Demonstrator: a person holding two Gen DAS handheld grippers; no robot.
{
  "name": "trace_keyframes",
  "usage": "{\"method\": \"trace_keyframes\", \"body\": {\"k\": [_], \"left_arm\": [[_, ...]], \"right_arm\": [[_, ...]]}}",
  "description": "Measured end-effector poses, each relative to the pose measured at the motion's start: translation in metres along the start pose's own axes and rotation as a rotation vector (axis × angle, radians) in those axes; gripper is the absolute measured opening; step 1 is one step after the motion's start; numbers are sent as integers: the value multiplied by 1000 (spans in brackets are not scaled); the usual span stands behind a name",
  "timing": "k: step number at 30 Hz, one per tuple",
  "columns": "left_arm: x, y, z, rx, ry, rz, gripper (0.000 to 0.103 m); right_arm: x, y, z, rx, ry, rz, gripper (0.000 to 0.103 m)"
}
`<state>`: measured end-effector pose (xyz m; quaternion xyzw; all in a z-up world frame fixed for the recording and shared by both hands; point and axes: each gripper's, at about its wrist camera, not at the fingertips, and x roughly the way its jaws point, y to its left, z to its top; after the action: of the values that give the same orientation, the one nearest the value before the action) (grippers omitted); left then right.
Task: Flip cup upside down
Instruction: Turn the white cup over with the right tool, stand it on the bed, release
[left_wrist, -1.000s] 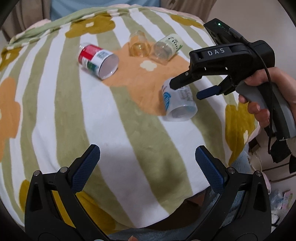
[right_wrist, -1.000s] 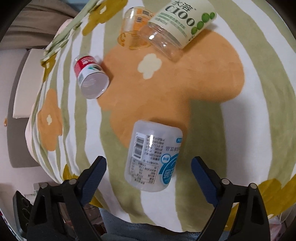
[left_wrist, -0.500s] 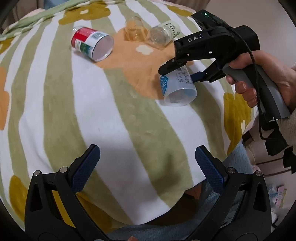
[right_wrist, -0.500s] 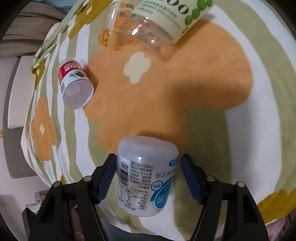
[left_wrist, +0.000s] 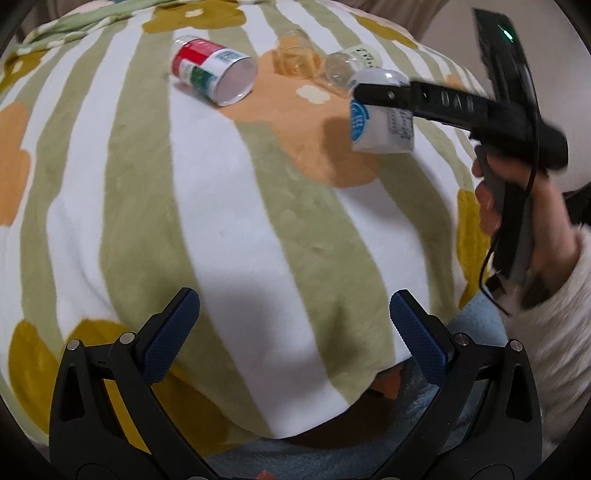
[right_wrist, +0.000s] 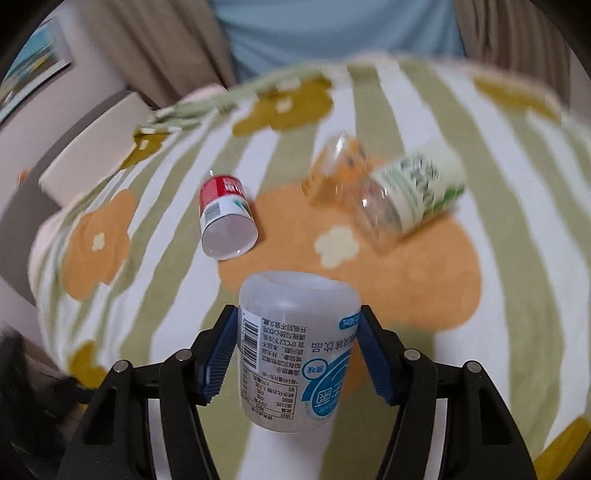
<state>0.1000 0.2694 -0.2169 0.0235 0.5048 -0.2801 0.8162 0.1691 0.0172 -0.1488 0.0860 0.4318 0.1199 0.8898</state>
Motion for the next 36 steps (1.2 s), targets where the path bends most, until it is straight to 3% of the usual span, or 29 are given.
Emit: {"method": "trace_keyframes", "body": {"k": [5, 13, 20, 24, 26, 28, 36], "left_arm": [[-4, 8, -9, -64, -35, 13, 102], [-22, 10, -15, -88, -115, 54, 102], [-33, 6, -20, -118, -153, 59, 102], [-37, 1, -24, -125, -161, 70, 102], [-39, -2, -25, -123, -167, 77, 102], [-41, -5, -24, -116, -175, 88, 102], [-50, -19, -13, -103, -221, 116, 102]], "right_arm": [[6, 4, -25, -89, -127, -36, 60], [6, 1, -46, -123, -92, -17, 59], [5, 20, -65, -266, -38, -54, 59], [6, 18, -66, -250, -49, -48, 60], [6, 17, -66, -234, -59, -44, 65], [4, 15, -67, -223, -78, -52, 103], [-18, 12, -69, -197, -125, 7, 103]]}}
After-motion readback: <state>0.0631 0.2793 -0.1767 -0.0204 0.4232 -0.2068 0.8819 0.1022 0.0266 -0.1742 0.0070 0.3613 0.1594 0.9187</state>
